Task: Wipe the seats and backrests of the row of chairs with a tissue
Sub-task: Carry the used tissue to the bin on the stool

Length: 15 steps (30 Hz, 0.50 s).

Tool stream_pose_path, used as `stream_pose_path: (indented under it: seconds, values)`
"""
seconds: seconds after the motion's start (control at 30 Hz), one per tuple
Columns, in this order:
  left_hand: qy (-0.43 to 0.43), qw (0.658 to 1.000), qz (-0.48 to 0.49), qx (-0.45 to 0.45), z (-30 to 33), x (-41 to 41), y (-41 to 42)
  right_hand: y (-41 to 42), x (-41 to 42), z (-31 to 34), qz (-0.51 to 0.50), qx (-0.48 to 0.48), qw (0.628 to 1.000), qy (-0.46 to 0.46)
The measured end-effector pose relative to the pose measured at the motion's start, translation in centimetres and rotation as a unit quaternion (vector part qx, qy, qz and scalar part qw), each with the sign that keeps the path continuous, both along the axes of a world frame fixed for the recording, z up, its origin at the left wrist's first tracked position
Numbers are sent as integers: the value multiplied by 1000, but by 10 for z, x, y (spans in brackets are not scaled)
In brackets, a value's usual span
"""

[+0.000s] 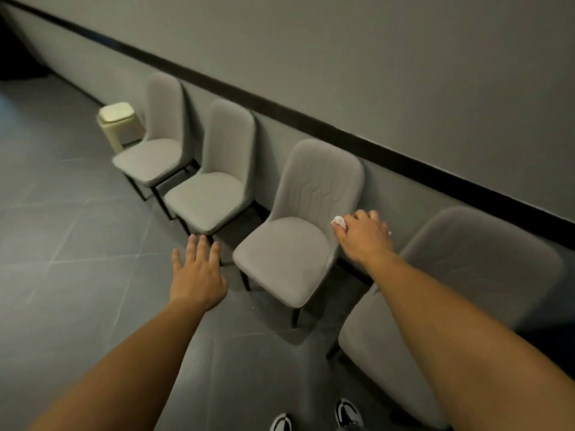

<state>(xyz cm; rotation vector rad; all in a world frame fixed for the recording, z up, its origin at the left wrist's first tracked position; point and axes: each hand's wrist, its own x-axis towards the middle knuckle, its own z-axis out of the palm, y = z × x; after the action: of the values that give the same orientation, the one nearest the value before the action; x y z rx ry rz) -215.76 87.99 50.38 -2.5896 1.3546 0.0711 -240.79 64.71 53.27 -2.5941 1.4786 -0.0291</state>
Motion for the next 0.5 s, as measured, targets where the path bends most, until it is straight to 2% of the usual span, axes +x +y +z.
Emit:
stream_pose_path:
  seconds: [0.3,0.5]
  values:
    - [-30,986,161,-3,6,-56,47,-8,36,3,181,21,983,-8]
    - [-22,981,192,-14,10,-98,73,16,62,1,258,15,966,5]
